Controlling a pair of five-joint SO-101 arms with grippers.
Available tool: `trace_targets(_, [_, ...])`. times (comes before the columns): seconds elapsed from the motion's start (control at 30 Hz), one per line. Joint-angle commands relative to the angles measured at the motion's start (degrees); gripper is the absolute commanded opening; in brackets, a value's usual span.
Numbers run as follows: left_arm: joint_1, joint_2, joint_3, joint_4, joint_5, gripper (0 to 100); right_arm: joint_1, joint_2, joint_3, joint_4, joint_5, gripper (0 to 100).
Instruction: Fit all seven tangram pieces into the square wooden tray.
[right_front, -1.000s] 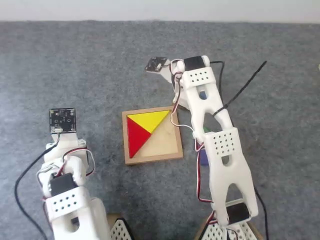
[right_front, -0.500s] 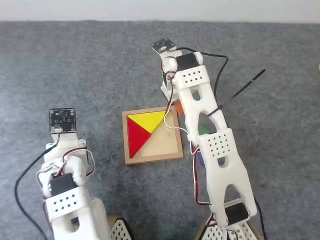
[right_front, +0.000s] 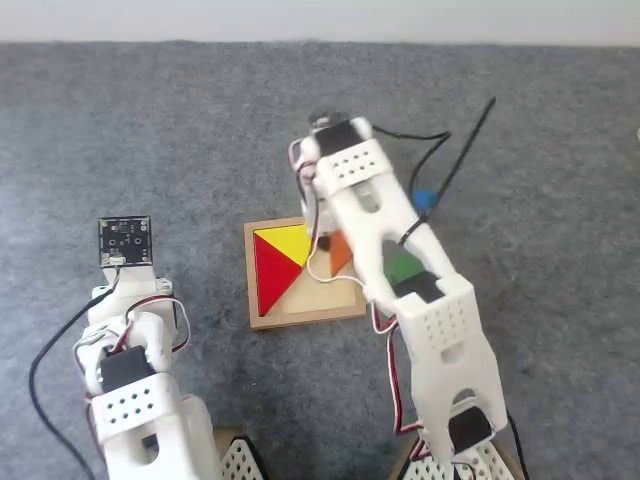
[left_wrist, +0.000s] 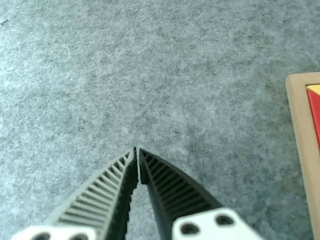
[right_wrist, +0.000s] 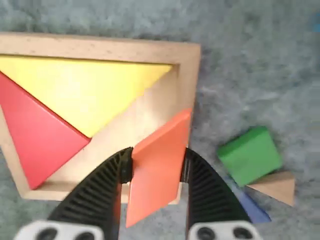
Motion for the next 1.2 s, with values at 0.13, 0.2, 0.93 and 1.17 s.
trace_targets(0.13, [-0.18, 0.18, -2.86, -0.09, -0.62, 1, -1.36, -2.15, 0.7, -4.53, -1.49, 3.7])
trace_targets(0.2, [-0.09, 0.18, -2.86, -0.09, -0.62, 1, -1.36, -1.71, 0.7, -5.23, -1.58, 3.8])
trace_targets(0.93, [-0.09, 0.18, -2.86, -0.09, -0.62, 1, -2.33, -0.4, -1.05, -4.0, 5.98, 19.0])
trace_targets(1.17, [-0.09, 0.18, -2.86, -0.09, -0.62, 1, -3.47, -8.48, 1.14, 3.82, 26.02, 6.6])
